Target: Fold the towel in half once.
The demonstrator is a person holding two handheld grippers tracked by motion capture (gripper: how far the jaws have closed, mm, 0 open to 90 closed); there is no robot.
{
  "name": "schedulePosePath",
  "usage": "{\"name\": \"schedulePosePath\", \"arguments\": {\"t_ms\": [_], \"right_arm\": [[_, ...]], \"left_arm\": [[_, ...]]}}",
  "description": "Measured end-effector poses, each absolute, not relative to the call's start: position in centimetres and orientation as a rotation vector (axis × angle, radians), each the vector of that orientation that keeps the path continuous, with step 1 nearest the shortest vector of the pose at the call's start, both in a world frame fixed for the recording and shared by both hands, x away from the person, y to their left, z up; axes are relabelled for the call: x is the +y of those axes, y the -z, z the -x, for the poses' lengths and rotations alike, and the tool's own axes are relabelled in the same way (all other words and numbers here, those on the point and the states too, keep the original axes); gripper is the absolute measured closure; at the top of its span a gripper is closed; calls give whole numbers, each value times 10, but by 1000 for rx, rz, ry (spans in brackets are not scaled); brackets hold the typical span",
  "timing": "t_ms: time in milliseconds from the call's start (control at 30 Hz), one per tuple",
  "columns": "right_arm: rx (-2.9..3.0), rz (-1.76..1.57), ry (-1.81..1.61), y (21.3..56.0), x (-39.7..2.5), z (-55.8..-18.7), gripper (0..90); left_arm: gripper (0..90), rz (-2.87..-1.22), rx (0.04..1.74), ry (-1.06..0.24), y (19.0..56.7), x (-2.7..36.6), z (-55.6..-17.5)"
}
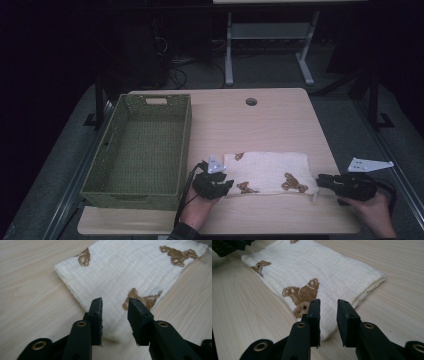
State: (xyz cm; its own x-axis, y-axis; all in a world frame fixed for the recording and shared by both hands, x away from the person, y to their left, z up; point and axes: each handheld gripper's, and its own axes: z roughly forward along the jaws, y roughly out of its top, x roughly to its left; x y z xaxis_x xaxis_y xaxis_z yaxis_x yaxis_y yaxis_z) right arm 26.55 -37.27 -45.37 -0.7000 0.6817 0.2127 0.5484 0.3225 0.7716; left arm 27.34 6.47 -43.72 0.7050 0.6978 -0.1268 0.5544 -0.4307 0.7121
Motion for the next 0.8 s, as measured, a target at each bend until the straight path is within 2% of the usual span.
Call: {"name": "schedulePosePath", "arguments": {"t_ms": [200, 800], "right_arm": [[2430, -1096, -1277, 451, -364, -279, 684], [2376, -1125, -1219, 457, -361, -348, 670]], "left_arm": [[556, -2146, 935, -266, 435, 61, -287], [560, -2111, 999, -368, 437, 58, -350]]}}
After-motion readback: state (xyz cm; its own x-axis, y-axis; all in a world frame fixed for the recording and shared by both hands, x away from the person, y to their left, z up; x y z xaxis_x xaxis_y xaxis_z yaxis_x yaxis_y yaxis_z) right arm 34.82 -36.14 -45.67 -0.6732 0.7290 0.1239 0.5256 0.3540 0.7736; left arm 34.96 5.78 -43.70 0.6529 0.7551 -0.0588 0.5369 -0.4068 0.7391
